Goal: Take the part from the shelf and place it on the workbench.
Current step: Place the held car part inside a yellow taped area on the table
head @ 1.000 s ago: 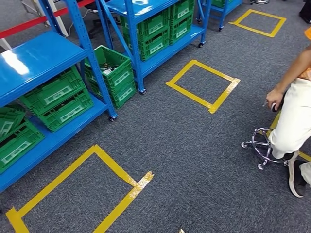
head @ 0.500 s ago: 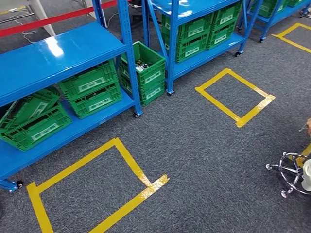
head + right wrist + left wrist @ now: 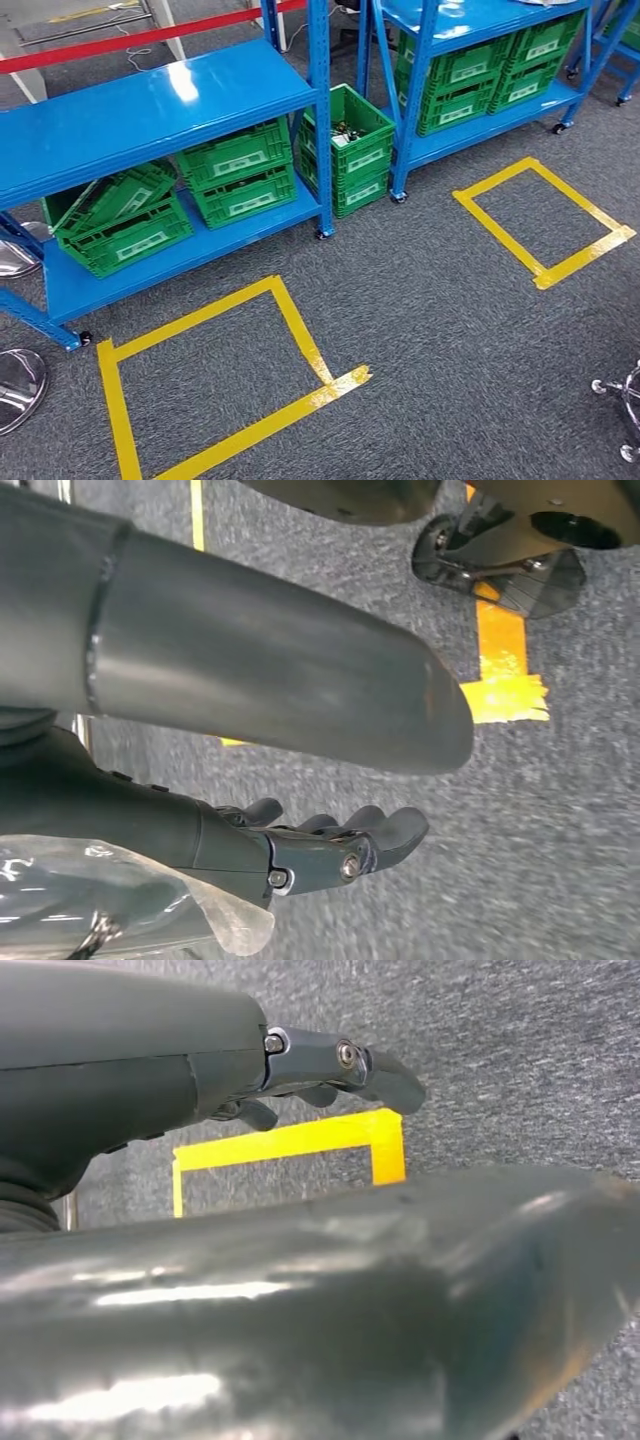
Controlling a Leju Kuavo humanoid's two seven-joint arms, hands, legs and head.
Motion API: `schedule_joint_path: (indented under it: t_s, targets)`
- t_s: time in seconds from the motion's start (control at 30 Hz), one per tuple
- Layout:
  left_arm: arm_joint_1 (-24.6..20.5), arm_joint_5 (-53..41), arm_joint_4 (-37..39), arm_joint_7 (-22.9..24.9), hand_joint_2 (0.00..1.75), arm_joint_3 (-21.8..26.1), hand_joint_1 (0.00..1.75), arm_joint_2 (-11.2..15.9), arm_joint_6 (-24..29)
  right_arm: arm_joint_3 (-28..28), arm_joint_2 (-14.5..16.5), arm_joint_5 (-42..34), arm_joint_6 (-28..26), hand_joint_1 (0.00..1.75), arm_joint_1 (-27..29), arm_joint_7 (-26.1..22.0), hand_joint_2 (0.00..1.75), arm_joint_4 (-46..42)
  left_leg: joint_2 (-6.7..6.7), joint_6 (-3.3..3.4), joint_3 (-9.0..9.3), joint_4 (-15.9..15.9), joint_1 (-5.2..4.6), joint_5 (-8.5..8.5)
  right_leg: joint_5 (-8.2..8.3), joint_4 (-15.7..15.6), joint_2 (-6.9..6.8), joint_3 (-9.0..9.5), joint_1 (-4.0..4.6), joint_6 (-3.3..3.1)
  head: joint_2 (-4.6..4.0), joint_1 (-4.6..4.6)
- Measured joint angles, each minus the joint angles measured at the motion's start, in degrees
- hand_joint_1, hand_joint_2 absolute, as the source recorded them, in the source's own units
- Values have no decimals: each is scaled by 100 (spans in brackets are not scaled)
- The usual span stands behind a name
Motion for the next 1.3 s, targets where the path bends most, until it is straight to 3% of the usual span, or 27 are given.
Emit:
schedule_joint_path:
  t_s: [0.07, 0.13, 0.2, 0.27, 0.33, 0.37, 0.43, 0.5, 0.57, 0.63, 0.7, 0.77, 0.83, 0.87, 0.9, 0.93, 1.0, 1.07, 1.13, 1.2, 1.27, 1.3]
  targets:
    - [-13, -3, 0, 0, 0, -1, 0, 3, 1, 0, -1, -1, 1, 0, -10, -2, 0, 0, 79, 48, 78, -198, -51, -13, -31, -10, -115, 30, 17, 63, 0, 5]
    - [10, -3, 0, 0, 0, 0, 0, 4, 2, 0, 0, 1, 2, 0, -34, -3, 0, -1, -28, 95, 86, -251, -41, 7, -61, -19, -170, 74, 12, 122, 0, 9]
    - [22, -4, 0, 0, 0, 1, 0, 3, 2, 0, 1, 3, 0, 0, -49, -8, 0, -2, -137, 154, 132, -327, 1, 45, -211, 199, 62, -21, -5, 173, 0, 36]
    - [7, -4, 0, 0, 0, 1, 0, -3, -1, 0, -1, 2, -2, 0, -40, -10, 0, -2, -255, 191, 152, -354, 26, 61, -521, 868, 369, -375, -21, 207, 0, 71]
    - [-2, -4, 0, 0, 0, 1, 0, -10, -4, 0, -4, 1, -8, 0, -18, -14, 0, -1, -396, 202, 157, -352, 30, 56, -682, 1494, 455, -755, -25, 229, 0, 82]
    - [-2, -5, 0, 0, 0, 1, 0, -12, -5, -1, -7, 1, -14, 0, -9, -23, 0, 0, -475, 199, 166, -350, 34, 50, -596, 1538, 465, -830, -29, 237, -1, 86]
    - [0, -4, 0, 0, 0, 1, 0, -14, -6, -1, -11, 2, -27, 0, -5, -47, 0, 0, -632, 167, 189, -332, 51, 28, -156, 996, 530, -666, -50, 252, -2, 88]
    - [-6, -2, 0, -10, 0, 2, 0, -15, -14, 0, -16, 3, -33, 0, -9, -62, 0, 2, -775, 103, 180, -276, 56, -13, 138, 318, 770, -375, -84, 253, -2, 93]
    - [-10, 3, 0, -52, 0, 5, 0, -16, -36, 0, -17, 2, -35, 0, -12, -65, 0, 4, -897, 33, 142, -240, 63, -26, 148, 75, 899, -236, -86, 200, -1, 100]
    - [6, 11, 0, -100, 0, 14, 0, -13, -59, -3, -20, 1, -37, 0, -15, -66, 0, 4, -975, -23, 118, -244, 85, -19, 154, 47, 790, -198, -74, 111, 0, 102]
    - [15, 15, 0, -125, 0, 22, 0, -7, -72, -8, -27, 1, -40, 0, -18, -66, 0, 4, -751, -77, 28, -46, 82, -148, 158, 18, 661, -168, -78, 30, 0, 76]
    - [-1, 15, 0, -140, 0, 22, 0, -4, -79, -11, -33, 1, -37, 0, -14, -67, 0, 4, -428, -123, -270, 584, 75, -477, 137, 7, 502, -141, -65, -26, -1, 47]
    - [-11, 15, 0, -148, 0, 22, 0, -4, -84, -11, -33, 1, -33, 0, 1, -66, 0, 4, -341, -143, -612, 1268, 83, -727, 106, 7, 324, -120, -47, -48, -1, 45]
    - [-5, 15, 0, -148, 0, 22, 0, -4, -84, -12, -33, 3, -30, 0, 4, -66, 0, 4, -332, -140, -669, 1375, 85, -701, 91, 8, 242, -106, -40, -51, -2, 44]
    - [6, 14, 0, -144, 0, 22, 0, -3, -84, -13, -33, 9, -25, 0, 0, -67, 0, 4, -318, -126, -614, 1258, 84, -566, 75, 8, 170, -86, -34, -49, -1, 43]
    - [16, 12, 0, -134, 0, 22, 0, -2, -80, -13, -33, 19, -17, 0, -6, -70, 0, 4, -273, -98, -457, 936, 76, -355, 57, 8, 107, -58, -29, -42, -2, 43]
    - [12, 5, 0, -99, 0, 22, 0, 4, -70, -13, -32, 37, -2, 0, -12, -78, 0, 4, 40, -2, -84, 174, 3, -52, 7, 8, -12, -15, -11, -1, -1, 41]
    - [-10, -1, 0, -68, 0, 22, 0, 6, -63, -13, -32, 44, 7, 0, -14, -83, 0, 4, 254, 73, 69, -178, -69, -5, -35, -2, -138, 18, 11, 61, -1, 39]
    - [-4, -5, 0, -58, 0, 22, 0, 7, -55, -11, -31, 46, 18, 0, -28, -82, 0, 4, 132, 116, 67, -221, -65, 5, -61, -29, -253, 76, 18, 123, -1, 39]
    - [13, -10, 0, -52, 0, 22, 0, 8, -40, -11, -31, 46, 29, 0, -45, -80, 0, 4, -3, 169, 98, -280, -25, 37, -181, 92, -67, 58, 9, 174, -1, 70]
    - [6, -18, 0, -45, 0, 22, 0, 4, -31, -11, -31, 45, 36, 0, -47, -74, 0, 4, -137, 208, 117, -312, 9, 57, -484, 660, 300, -209, -1, 201, -2, 110]
    - [-1, -20, 0, -43, 0, 22, 0, 0, -29, -11, -32, 45, 39, 0, -38, -69, 0, 5, -213, 219, 115, -310, 15, 57, -642, 1063, 407, -422, -3, 210, -2, 116]
